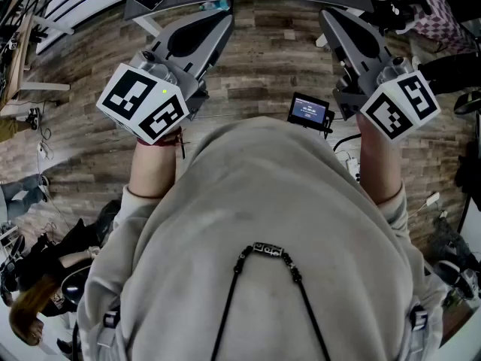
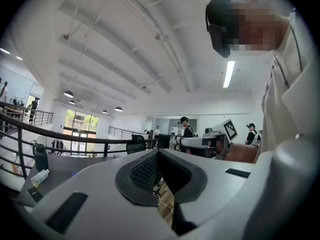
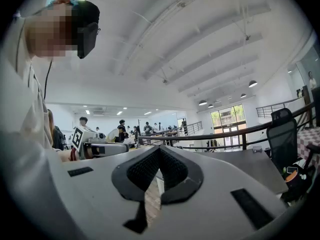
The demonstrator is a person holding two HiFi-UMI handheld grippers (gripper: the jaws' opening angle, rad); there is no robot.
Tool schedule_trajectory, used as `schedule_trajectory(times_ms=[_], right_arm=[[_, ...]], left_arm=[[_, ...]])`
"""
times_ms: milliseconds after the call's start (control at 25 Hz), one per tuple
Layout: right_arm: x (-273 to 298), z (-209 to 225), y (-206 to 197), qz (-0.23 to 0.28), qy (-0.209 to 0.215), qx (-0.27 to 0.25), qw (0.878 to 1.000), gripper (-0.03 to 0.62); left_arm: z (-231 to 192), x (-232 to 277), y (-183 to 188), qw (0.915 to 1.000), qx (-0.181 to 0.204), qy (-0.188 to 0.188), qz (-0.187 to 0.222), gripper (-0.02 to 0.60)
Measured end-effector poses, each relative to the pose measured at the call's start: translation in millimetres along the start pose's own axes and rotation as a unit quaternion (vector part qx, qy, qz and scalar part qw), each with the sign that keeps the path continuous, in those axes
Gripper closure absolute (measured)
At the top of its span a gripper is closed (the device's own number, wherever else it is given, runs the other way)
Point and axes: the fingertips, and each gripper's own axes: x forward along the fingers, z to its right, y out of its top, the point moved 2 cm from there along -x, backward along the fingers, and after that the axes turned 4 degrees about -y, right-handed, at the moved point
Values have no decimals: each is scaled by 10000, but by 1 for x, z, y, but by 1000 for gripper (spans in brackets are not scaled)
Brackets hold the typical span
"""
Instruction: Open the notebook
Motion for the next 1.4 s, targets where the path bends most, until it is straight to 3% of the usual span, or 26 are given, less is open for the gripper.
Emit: schedule_trajectory(times_ms=[320,600,840,1240,1400], right_arm=[[0,8,1,23,122,340,9993,579],[-1,19,-12,-207,331,539,9978,579],[-1,36,-16,-171,466,619,9968,579],[-24,61,-32,-170,659,1105,9915,579],[-23,64,-36,-254,745,1089,9909,579]], left_arm=[[-1,5,1,9999,-89,-139,24,580],[-3,17,-10,9996,-175,-121,-197,580],[-1,34,-21,9985,53,-77,-533,580],[22,55,-26,9975,-161,-232,-646,580],[11,55,-26,9981,-427,-184,-410,580]])
